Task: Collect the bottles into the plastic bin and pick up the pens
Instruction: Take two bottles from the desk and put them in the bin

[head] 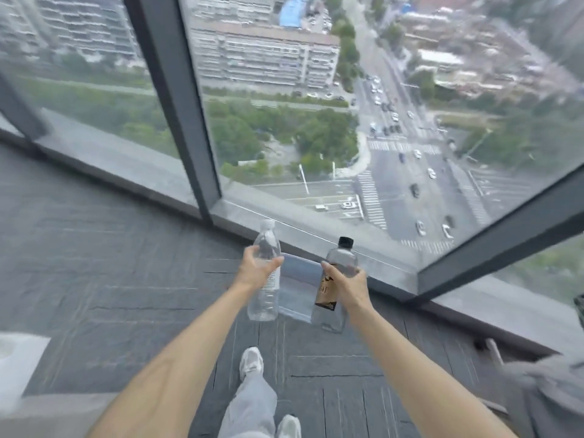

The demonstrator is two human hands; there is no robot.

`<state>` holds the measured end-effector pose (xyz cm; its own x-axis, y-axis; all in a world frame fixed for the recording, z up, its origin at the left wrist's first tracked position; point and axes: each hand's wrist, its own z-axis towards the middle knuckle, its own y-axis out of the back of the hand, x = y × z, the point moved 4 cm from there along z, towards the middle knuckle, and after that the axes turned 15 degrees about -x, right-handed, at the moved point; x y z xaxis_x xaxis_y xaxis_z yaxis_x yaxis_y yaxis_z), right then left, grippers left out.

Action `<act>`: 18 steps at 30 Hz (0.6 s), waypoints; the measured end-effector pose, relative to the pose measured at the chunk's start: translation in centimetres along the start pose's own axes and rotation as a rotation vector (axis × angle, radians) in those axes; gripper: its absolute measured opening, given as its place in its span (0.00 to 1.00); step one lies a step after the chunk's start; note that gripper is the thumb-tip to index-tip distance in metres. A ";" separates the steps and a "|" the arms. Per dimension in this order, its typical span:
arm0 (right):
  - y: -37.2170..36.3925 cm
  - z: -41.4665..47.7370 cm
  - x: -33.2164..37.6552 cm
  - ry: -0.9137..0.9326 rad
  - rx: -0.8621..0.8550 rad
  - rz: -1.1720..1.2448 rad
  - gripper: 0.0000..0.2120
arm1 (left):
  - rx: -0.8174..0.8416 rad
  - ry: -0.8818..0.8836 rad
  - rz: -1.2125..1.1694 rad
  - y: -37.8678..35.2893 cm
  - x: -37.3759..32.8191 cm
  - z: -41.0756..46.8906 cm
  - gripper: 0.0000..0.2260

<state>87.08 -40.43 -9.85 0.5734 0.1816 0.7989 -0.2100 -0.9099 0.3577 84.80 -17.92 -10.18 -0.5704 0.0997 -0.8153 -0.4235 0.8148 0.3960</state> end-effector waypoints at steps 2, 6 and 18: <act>0.9 2.0 -0.4 -0.065 -0.062 0.000 0.44 | 0.061 0.018 0.048 -2.3 -0.1 2.3 0.35; 1.8 6.4 -0.8 -0.148 -0.160 -0.040 0.33 | 0.162 0.021 0.118 -6.7 -0.9 6.9 0.38; -2.4 16.4 -5.0 -0.268 -0.151 -0.021 0.32 | 0.251 0.057 0.263 -15.6 0.5 14.5 0.36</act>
<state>97.73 -45.29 -22.62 0.7633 0.0766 0.6415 -0.2995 -0.8378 0.4564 101.32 -22.31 -22.90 -0.6785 0.2982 -0.6714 -0.0749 0.8810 0.4671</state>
